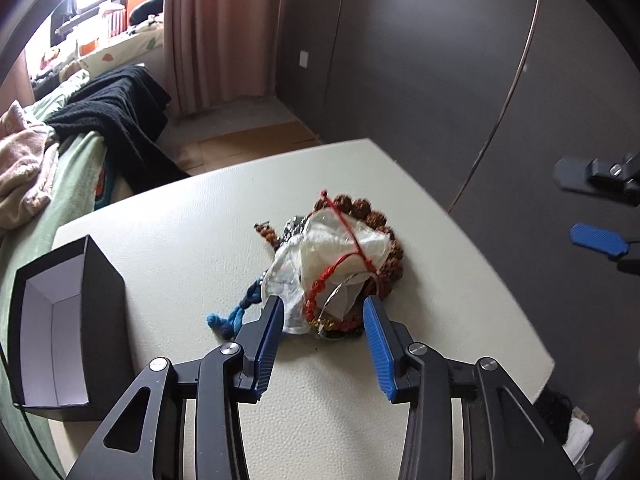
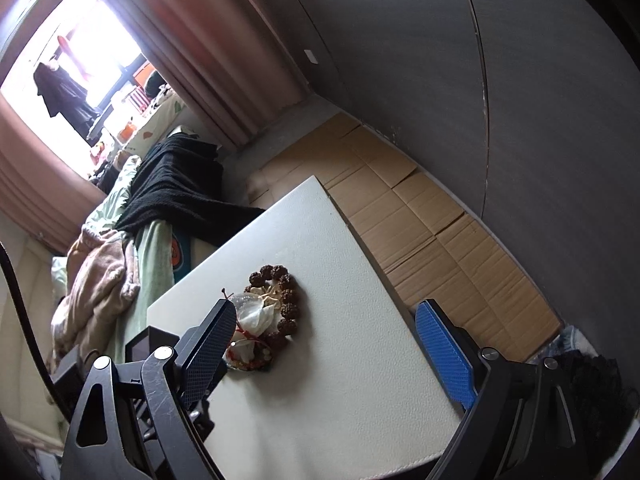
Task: Organize jewelry
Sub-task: 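Grasp the silver wire bangle with the left tool while the right tool grasps the red string bracelet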
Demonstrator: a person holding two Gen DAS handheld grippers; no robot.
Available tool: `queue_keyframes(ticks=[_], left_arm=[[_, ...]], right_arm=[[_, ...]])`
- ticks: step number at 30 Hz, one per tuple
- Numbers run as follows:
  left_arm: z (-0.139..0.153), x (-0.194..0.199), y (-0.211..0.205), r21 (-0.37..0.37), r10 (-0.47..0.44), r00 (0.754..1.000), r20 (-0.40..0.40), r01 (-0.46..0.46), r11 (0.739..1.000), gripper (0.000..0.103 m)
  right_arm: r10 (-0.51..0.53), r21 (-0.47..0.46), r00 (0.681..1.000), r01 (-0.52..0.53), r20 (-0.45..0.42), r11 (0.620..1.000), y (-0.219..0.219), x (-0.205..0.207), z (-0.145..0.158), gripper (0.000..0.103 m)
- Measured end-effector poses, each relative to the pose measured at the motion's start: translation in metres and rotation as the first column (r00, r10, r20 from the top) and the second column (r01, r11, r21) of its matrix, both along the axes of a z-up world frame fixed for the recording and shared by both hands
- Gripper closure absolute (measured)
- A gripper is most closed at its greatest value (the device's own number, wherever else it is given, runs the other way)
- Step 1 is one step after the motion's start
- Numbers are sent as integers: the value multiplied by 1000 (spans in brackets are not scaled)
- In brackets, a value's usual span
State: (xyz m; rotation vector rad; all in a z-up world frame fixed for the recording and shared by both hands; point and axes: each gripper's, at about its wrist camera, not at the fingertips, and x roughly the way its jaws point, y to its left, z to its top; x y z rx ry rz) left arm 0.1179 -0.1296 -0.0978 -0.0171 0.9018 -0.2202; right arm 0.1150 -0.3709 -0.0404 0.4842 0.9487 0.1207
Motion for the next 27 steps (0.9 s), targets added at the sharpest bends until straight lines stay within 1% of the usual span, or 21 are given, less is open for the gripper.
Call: queue_keyframes(ticks=[1,2,3,5,7,10,16,21,27], left_arm=[[-4,1,-1,14,6,1000,-10,-6,1000,66],[-7,3,-1,18,7,1000,-20,-6,1000,74],[-10,4,-1,17,5,1000,-29,-5,1000,78],[-14,5,-2,21,6,999,-33,-5,1000,90],[-14,3,-2,20,9,1000,-26,-8,1000,98],[-8,0,2,-15,4,1000,-18,-4,1000,100],[5,-8,8,-43,-7,1000,6,7,999,100],[19,-15,21,-106,2,1000,14,0,994,100],[33,-22,37,-113,26,999,47,-21,993,100]], right_arm=[[2,-1,1000,-2,-3,1000,0,0,-1,10],[5,-2,1000,-5,-3,1000,0,0,-1,10],[8,-4,1000,-8,-4,1000,1,0,-1,10],[12,-5,1000,-12,-5,1000,2,0,-1,10],[17,-6,1000,-17,-8,1000,3,-1,-2,10],[21,-8,1000,-21,-13,1000,6,0,-4,10],[31,-36,999,-31,-13,999,11,-2,-5,10],[55,-46,998,-56,-28,997,21,-1,-10,10],[117,-58,992,-120,-43,991,42,-1,-16,10]])
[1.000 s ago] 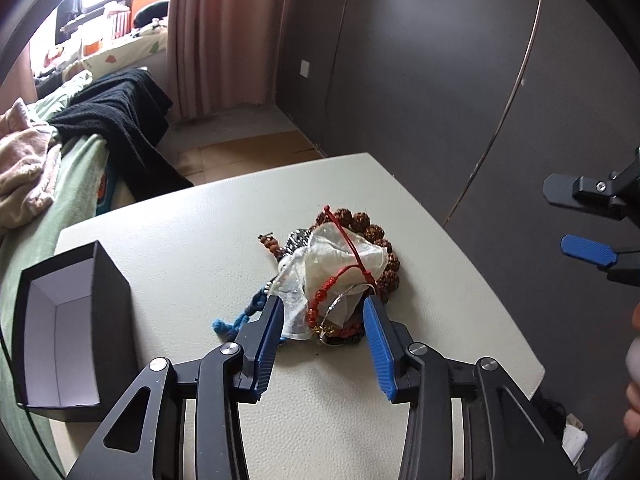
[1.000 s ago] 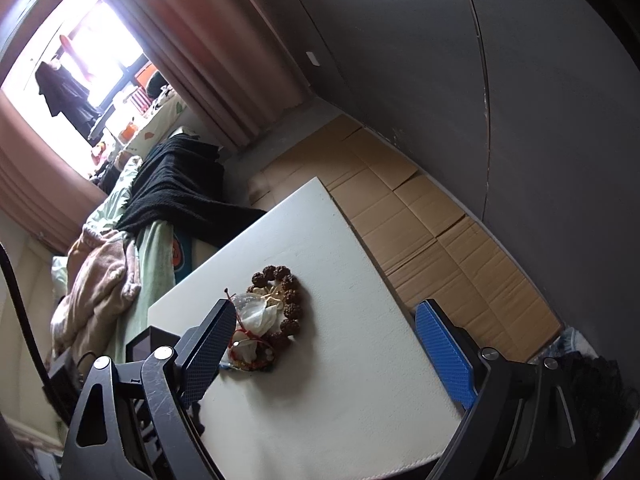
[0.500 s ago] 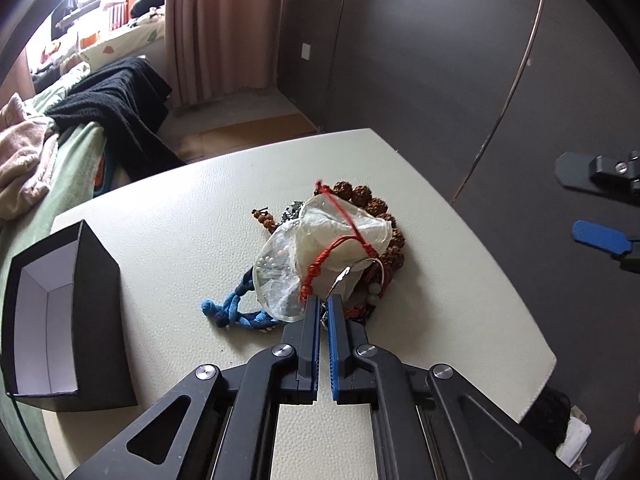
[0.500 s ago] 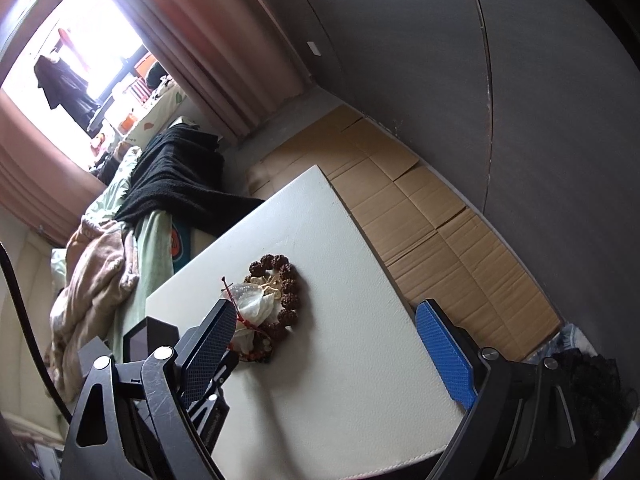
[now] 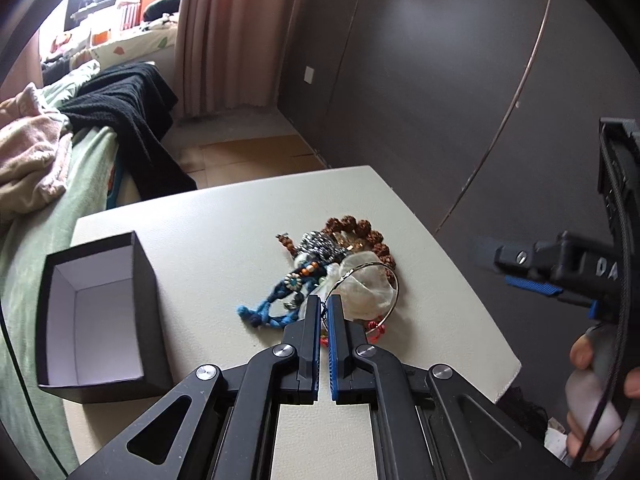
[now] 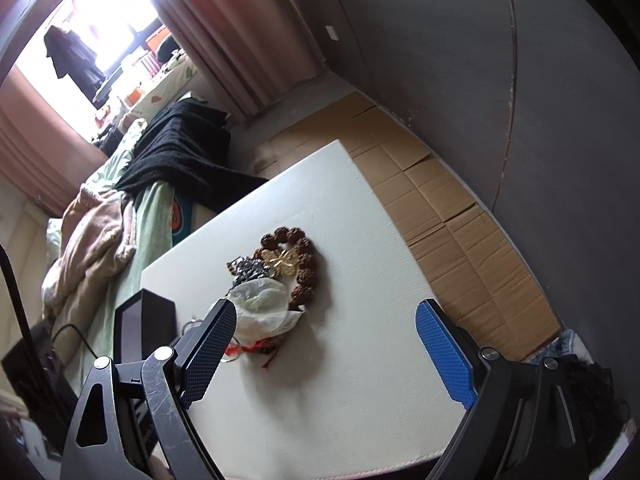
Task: Organize jewelry
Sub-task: 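Grasp the silver wire bangle with the left tool while the right tool grasps the red string bracelet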
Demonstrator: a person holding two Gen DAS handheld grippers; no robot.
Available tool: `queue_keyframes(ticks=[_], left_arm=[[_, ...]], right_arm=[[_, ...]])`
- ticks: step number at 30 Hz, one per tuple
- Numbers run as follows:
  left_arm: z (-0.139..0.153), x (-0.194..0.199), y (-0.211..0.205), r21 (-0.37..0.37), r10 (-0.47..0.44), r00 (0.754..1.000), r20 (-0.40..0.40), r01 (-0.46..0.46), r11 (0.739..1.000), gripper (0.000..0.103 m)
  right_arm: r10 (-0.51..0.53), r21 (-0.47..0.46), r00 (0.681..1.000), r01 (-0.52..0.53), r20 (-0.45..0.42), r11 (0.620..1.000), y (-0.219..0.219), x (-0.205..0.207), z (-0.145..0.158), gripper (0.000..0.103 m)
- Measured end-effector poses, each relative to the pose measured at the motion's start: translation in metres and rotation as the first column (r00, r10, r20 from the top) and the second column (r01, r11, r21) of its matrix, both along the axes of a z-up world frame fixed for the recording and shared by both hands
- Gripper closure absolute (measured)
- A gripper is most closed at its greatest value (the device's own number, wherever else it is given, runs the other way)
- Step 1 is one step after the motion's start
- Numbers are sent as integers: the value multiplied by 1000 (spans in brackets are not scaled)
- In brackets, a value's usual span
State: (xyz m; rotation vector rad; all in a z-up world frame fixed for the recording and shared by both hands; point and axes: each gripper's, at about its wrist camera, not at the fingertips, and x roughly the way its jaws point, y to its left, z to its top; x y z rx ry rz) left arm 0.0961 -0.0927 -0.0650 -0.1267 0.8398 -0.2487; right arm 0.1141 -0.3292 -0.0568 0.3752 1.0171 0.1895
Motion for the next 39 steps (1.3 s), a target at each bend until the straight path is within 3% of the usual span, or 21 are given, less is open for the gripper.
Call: queue_keyframes(ticks=[4,8,17,22,27,30,33,35,39], left_arm=[[6,-1,16,-3,39,999,7,-39,999,100],[9,-2,31,-8,76,997,10,-76,997,100],[17,-10,53,-17,124,992,21,-124,992,100],[19,-17,59,-18,135,990,26,-135,991,100],[24,-25,63,-19,139,990,37,-138,990,100],[26,-29,66,-21,146,988,40,-145,989,100],[26,-33,71,-22,157,987,42,-156,988,100],[27,-35,76,-24,167,985,41,-166,986,100],[31,-38,91,-35,200,978,51,-199,979,100]], right_arm=[[61,23,998,-60,-34,998,14,1,-9,22],[138,117,985,-125,-107,985,29,3,-26,24],[170,203,959,-124,-227,971,58,5,-61,37],[144,130,952,-112,-271,985,68,8,-74,47],[136,-42,960,-151,-246,988,83,7,-72,67],[152,-189,965,-194,-215,963,103,5,-69,70],[142,-337,972,-200,-189,920,116,3,-69,89],[131,-325,974,-187,-188,927,112,4,-68,99],[110,-206,979,-144,-170,968,95,1,-59,99]])
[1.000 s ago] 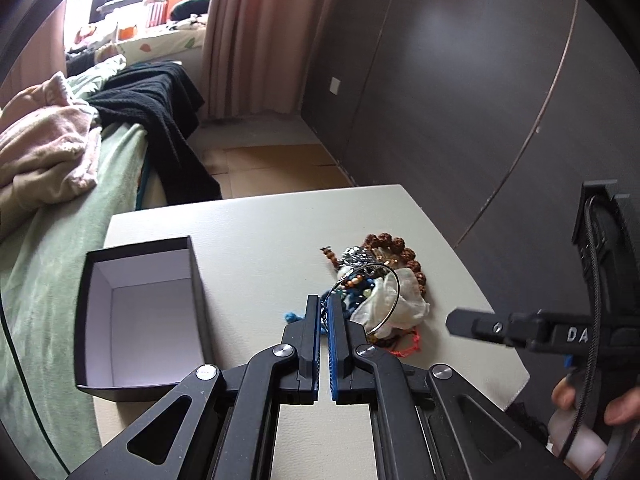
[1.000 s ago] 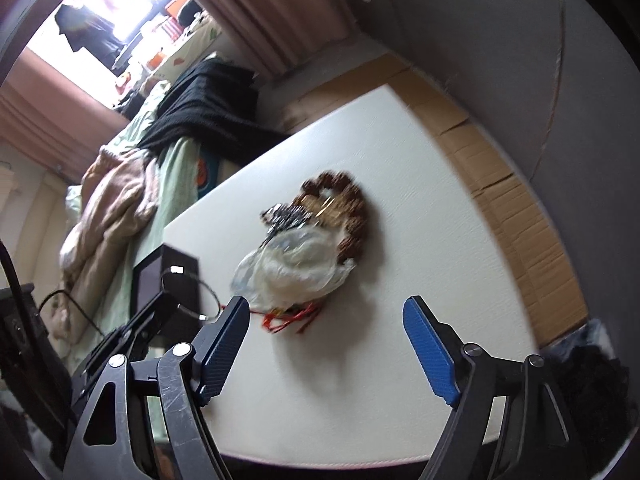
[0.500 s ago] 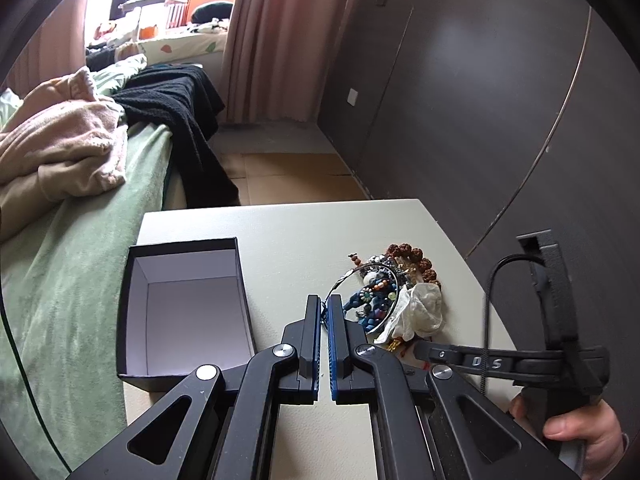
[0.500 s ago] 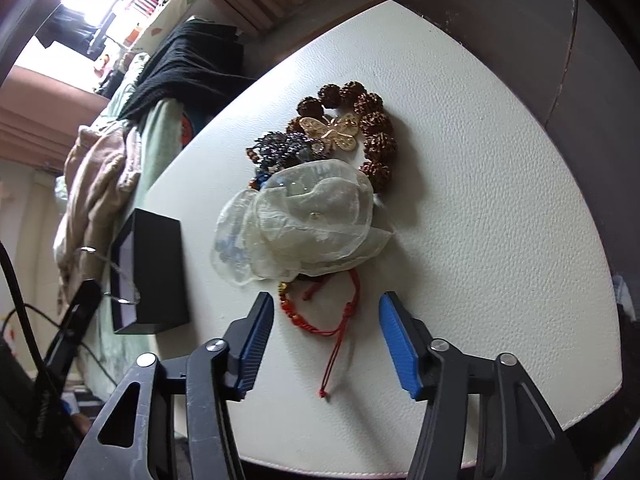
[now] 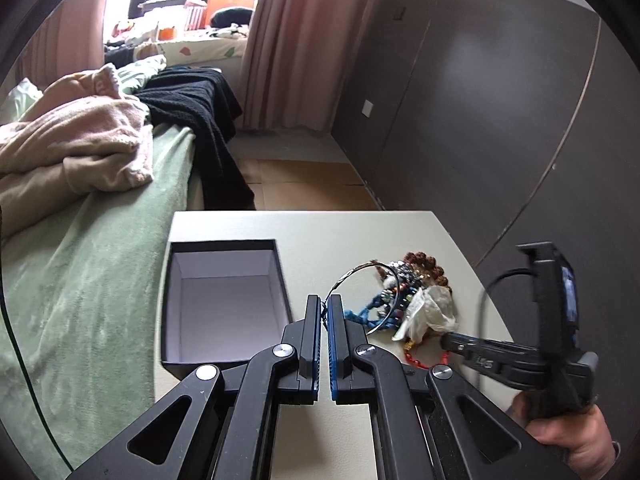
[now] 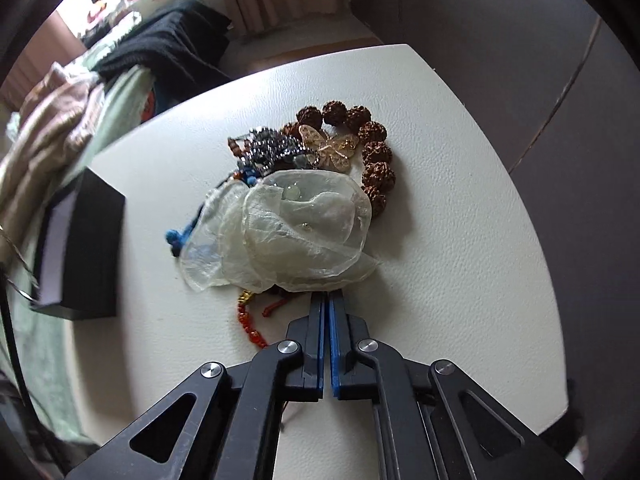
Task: Organize jewelry
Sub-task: 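Grasp the silver wire bangle with the left tool while the right tool grasps the red string bracelet, then carry both items into the black box and open both tools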
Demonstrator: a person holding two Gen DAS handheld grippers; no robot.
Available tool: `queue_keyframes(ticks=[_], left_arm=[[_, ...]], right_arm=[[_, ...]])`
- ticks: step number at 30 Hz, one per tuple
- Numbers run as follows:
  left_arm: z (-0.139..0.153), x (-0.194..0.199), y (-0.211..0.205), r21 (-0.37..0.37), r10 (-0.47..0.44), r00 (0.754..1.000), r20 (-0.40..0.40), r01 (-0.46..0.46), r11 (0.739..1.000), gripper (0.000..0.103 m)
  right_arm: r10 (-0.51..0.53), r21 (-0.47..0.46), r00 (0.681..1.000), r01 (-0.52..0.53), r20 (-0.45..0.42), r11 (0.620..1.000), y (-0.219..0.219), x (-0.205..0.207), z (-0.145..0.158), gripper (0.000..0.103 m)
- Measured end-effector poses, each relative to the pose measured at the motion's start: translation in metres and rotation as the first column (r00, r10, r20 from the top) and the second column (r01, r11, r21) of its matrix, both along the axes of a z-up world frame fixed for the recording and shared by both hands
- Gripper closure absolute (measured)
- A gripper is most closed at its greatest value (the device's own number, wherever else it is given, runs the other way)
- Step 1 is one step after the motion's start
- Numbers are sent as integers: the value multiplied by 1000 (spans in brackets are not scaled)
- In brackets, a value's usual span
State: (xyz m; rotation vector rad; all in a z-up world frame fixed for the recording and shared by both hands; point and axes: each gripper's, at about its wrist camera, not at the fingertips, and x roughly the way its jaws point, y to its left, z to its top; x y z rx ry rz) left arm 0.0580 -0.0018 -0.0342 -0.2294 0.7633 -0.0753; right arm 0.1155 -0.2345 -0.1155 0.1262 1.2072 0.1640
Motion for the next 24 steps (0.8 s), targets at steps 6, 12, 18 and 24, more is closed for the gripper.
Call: queue_keyframes(ticks=[6,12,18,24], left_arm=[[-5,2,19,6,62,998,-19,-61,998,100],[-5,1,31,15,92,996,-14,-92,996,100],[-7,8,41,13,122,992,-26,-121,993,100],[-13,16,52,-27,147,988,-39,-148,989,100]], right_arm=[[-3,172,997,-11,83,985,-3,-13,34,99],[18,338,980,-85,196,937,1,-26,66,99],[31,424,953,-162,301,891,4,-29,84,99],[42,516,952,-201,303,833,-1,-28,86,99]])
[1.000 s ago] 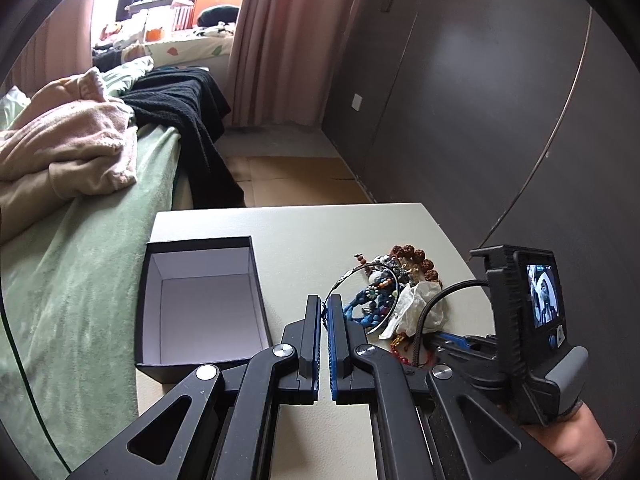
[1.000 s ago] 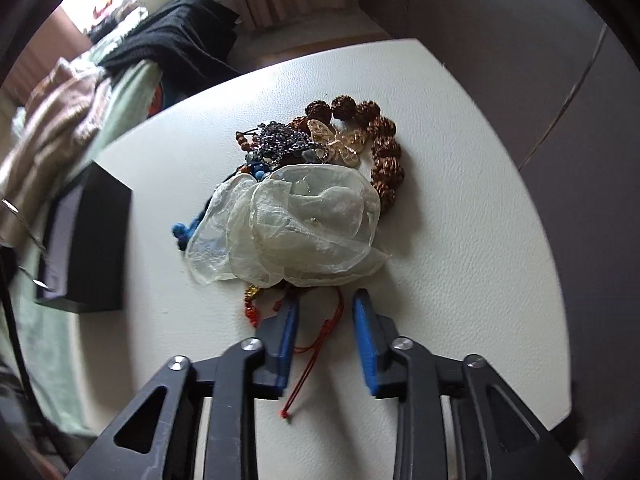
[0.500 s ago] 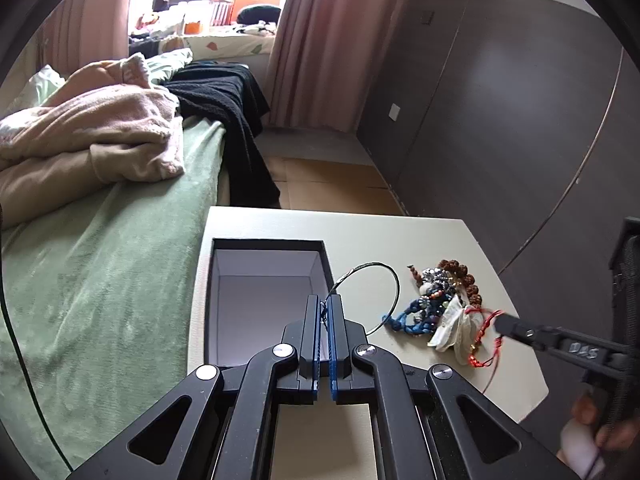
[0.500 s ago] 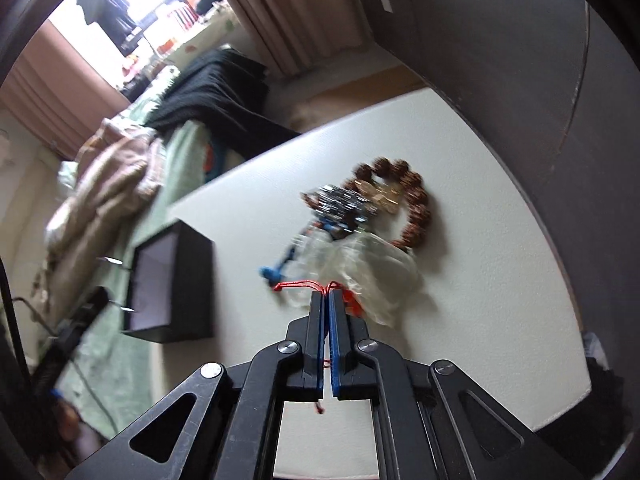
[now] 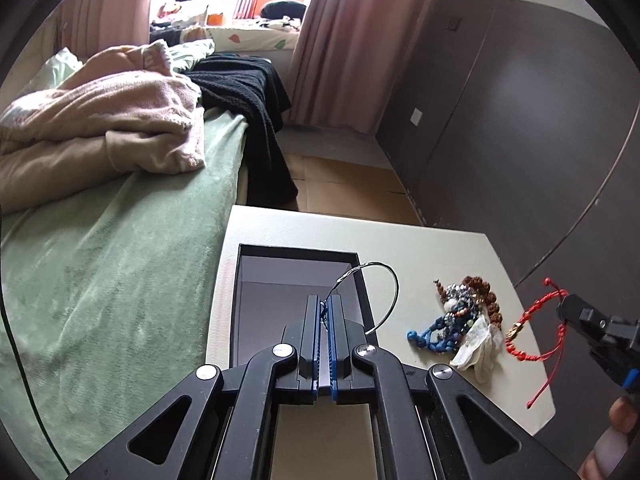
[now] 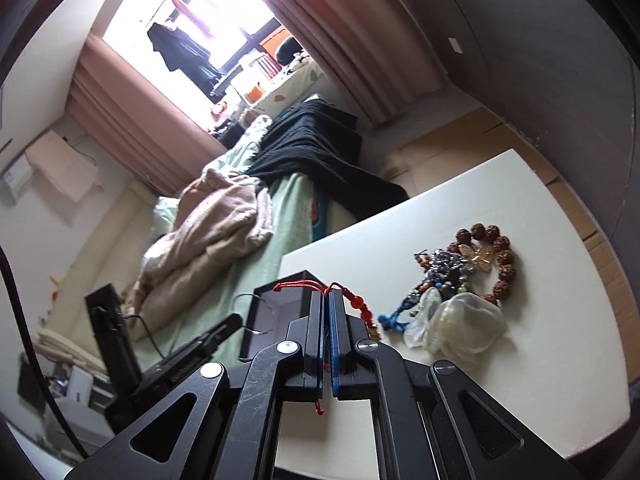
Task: Organize jewelry
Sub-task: 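Carry both items into the black box and open both tools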
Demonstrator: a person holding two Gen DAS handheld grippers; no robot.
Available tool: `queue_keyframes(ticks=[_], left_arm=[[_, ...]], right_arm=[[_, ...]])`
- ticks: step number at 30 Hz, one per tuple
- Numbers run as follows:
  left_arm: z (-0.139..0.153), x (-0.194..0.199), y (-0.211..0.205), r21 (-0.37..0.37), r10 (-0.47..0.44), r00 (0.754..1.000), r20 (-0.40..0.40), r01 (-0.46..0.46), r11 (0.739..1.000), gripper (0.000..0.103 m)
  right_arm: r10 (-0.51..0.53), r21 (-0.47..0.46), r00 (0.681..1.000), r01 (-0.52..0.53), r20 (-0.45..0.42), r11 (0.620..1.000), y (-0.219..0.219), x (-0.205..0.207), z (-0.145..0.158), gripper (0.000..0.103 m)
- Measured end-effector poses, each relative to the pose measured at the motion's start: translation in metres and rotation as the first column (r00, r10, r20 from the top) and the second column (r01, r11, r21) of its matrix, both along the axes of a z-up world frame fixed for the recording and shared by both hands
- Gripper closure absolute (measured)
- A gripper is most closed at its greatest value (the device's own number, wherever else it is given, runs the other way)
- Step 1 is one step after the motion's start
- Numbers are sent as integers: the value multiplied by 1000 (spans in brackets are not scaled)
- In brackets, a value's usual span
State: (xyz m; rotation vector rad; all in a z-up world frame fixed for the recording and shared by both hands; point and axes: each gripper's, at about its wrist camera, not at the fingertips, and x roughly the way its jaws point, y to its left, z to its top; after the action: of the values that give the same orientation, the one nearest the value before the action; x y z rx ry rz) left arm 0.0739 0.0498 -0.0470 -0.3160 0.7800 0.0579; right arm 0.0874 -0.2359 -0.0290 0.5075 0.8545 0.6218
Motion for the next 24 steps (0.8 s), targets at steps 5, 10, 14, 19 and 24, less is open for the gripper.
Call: queue_keyframes(ticks=[5,10,14,19,24], left_arm=[[1,7,10,-63,2,1000,-17,-3,998,96],[1,8,25,-100,32,999,-28,-35,994,57],[9,0,38,-117,83,996,20,-80,990,40],[11,-3,57,-167,133,991,27,-127,978,40],[10,-9,68,-188,163,987,14,-158,970,40]], right_arm=[[31,40,1000,-31,-6,999,9,5,-3,99],[73,37,997,-73,-5,997,34,11,-6,99],[118,22,993,-118,-6,993,62,18,-7,99],[164,11,986,-164,14,986,88,22,-2,99],[199,-12,980,-199,-3,980,115,27,-9,99]])
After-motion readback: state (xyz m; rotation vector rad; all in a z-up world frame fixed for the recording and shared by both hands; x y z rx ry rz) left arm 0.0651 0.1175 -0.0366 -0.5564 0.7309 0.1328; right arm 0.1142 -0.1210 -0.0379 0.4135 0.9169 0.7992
